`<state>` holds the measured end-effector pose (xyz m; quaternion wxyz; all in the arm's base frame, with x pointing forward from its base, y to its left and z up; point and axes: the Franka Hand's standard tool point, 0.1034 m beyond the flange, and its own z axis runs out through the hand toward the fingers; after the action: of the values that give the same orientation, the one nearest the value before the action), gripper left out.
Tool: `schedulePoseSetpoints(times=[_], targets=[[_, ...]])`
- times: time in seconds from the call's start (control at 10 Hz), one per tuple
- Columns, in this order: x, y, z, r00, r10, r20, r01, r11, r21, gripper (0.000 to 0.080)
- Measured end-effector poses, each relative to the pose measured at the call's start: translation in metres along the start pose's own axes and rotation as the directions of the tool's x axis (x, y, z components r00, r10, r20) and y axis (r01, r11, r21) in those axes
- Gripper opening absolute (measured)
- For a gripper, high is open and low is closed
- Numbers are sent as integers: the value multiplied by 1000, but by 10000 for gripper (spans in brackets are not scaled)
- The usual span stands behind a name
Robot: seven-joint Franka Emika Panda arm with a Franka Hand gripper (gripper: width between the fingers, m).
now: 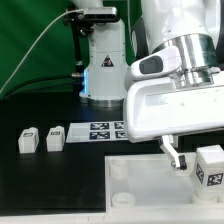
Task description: Assemble one leg
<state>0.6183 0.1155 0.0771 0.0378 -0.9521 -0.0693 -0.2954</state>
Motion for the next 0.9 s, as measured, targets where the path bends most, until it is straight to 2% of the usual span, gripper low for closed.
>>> schedulePoseSetpoints(times=[0.6,0.9], targets=[[-1,1,1,1000,1,20,-1,1000,2,649],[24,5,-6,996,7,91,-8,1000,9,649]])
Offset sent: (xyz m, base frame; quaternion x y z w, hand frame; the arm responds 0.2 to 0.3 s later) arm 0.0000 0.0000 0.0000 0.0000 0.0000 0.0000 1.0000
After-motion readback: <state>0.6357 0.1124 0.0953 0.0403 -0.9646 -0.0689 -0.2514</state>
